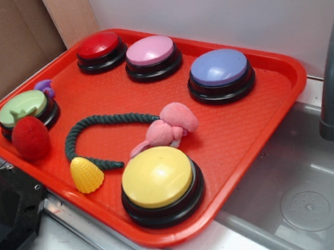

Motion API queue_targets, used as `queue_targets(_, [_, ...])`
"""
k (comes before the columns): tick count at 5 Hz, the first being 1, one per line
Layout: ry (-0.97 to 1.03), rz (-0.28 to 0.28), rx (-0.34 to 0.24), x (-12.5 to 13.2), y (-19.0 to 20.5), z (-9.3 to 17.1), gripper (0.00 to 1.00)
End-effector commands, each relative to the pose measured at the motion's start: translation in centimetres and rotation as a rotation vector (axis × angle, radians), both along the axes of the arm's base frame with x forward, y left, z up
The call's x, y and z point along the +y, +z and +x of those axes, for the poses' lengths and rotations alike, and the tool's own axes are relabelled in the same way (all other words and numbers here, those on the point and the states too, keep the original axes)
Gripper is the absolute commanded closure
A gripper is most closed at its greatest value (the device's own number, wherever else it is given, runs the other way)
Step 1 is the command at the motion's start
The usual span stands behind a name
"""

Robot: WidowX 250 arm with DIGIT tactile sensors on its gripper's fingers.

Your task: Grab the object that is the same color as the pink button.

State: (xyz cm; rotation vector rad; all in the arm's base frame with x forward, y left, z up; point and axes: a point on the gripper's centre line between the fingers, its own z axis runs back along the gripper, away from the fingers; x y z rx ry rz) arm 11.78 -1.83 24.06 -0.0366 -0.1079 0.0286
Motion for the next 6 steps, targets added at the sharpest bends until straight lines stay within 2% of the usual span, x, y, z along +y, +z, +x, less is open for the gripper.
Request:
queue_targets(1, [0.0,0.0,0.0,0.0,0.0,0.0,0.0])
queue_targets(2, [0.01,-0.074,-0.014,-1.8,-1.6,1.0,0.0])
queue_targets(3, [0.16,-0.108,-0.035,-3.3,-3.7,3.3,0.0])
queue_targets(4, [0.318,-0.123,-0.082,-5.6,-6.7,6.0,0.0])
queue_targets(5, [0.356,-0.183,-0.099,-7.0,-9.4,8.3,0.0])
queue_targets(6, [0.381,-0.116,-0.127,-8.6,-12.1,9.6,0.0])
